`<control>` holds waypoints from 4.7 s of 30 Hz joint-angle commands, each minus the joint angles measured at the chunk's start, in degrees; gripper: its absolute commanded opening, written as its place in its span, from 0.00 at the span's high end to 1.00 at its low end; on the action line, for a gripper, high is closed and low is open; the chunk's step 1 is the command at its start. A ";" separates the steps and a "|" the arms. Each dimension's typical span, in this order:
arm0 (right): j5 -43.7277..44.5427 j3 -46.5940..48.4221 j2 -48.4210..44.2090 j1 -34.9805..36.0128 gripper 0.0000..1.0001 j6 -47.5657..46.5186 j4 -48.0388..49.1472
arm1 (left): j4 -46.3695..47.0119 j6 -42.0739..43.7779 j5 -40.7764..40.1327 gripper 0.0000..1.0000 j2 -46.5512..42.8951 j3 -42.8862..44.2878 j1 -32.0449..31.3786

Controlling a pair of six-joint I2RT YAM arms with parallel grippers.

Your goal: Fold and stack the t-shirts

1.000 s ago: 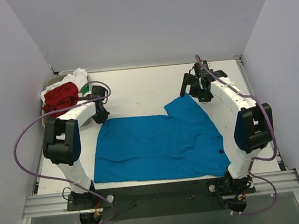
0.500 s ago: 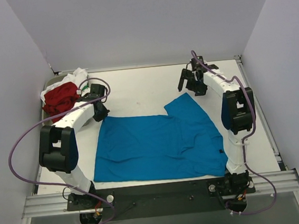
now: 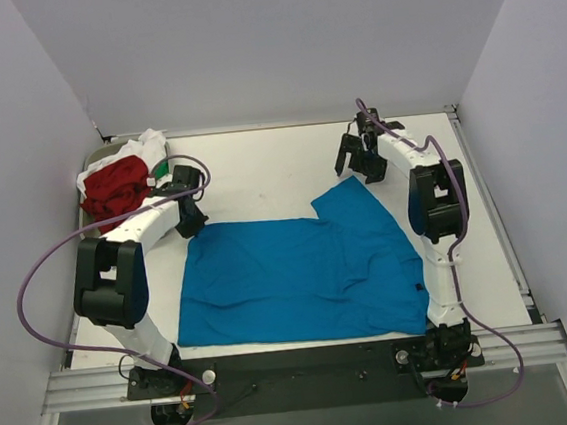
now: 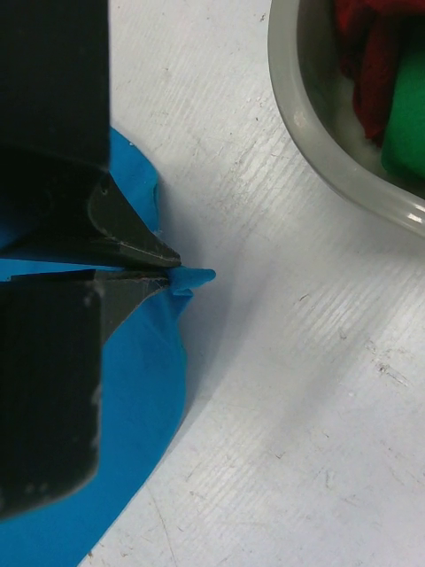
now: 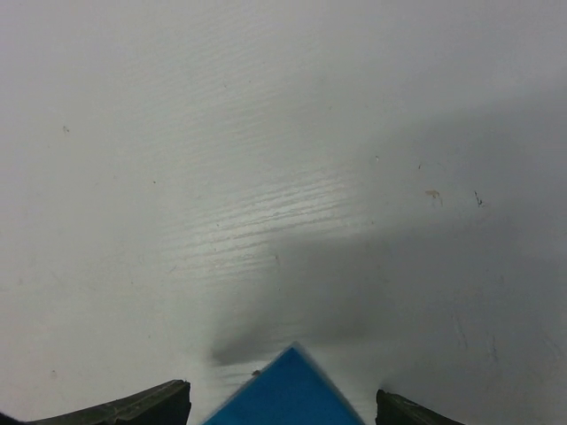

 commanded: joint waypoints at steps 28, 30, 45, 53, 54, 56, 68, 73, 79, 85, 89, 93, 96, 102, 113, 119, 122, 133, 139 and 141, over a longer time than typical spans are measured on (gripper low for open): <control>4.30 1.62 2.63 0.48 0.72 -0.46 -4.38 | 1.24 0.25 0.59 0.92 -2.54 -1.00 0.38; 4.48 1.97 2.81 0.66 0.74 -0.29 -4.73 | 1.32 0.25 0.68 0.92 -2.54 -1.17 0.38; 5.88 3.55 5.18 3.02 0.95 -0.20 -6.93 | 2.20 -0.19 1.47 0.92 -2.37 -2.23 0.73; 6.50 4.43 4.22 3.82 1.00 -0.64 -8.16 | 2.73 -0.28 2.26 0.92 -2.45 -2.58 0.91; 7.98 4.35 3.00 3.82 1.00 -0.90 -8.16 | 2.73 -0.28 2.35 0.93 -2.45 -2.32 0.91; 8.43 3.91 1.33 3.91 1.00 -1.43 -8.16 | 2.55 0.07 2.44 0.96 -2.72 -2.06 0.91; 7.47 -12.26 -20.12 2.33 1.00 -3.36 -6.76 | -0.87 2.36 2.79 1.00 -4.47 1.72 2.66; 7.12 -16.57 -25.75 2.24 1.00 -2.84 -6.49 | -1.14 3.24 3.93 1.00 -4.74 1.99 2.75; 9.40 -22.72 -33.74 1.97 1.00 -2.05 -6.49 | -1.75 4.12 4.54 1.00 -5.09 1.03 2.84; 10.63 -28.08 -43.23 1.10 1.00 -1.69 -6.67 | -2.46 4.82 5.51 1.00 -5.44 0.85 2.84; 12.39 -31.16 -48.95 0.74 1.00 -1.87 -8.16 | -2.10 5.00 5.43 1.00 -6.93 -0.38 2.75; 13.18 -33.45 -54.30 0.04 1.00 -2.04 -9.65 | -2.98 5.61 5.86 1.00 -7.55 -0.47 2.75; 13.35 -35.64 -57.82 0.04 1.00 -1.43 -10.44 | -3.16 6.23 6.83 1.00 -8.78 -1.78 2.75; 16.34 -40.99 -65.37 0.04 1.00 -0.20 -12.90 | -4.47 8.94 7.97 1.00 -13.52 -4.42 2.84; 13.09 -50.41 -75.15 0.13 1.00 3.67 -14.40 | -6.85 13.78 12.19 1.00 -22.58 -9.08 8.37; 13.53 -53.48 -80.06 0.13 1.00 5.60 -16.95 | -7.02 15.37 13.95 1.00 -24.95 -11.02 9.34; 13.62 -54.63 -82.61 0.22 1.00 6.65 -18.88 | -6.85 15.72 15.18 1.00 -25.22 -11.89 9.26; 15.47 -56.30 -89.91 0.92 1.00 10.34 -26.96 | -7.64 17.74 16.41 1.00 -25.48 -12.95 9.26; 17.49 -54.63 -91.32 2.68 1.00 13.07 -32.32 | -10.27 16.78 17.99 1.00 -27.06 -13.74 9.26; 17.75 -54.89 -92.02 3.64 1.00 14.30 -33.29 | -10.54 16.51 18.35 1.00 -28.11 -14.27 9.26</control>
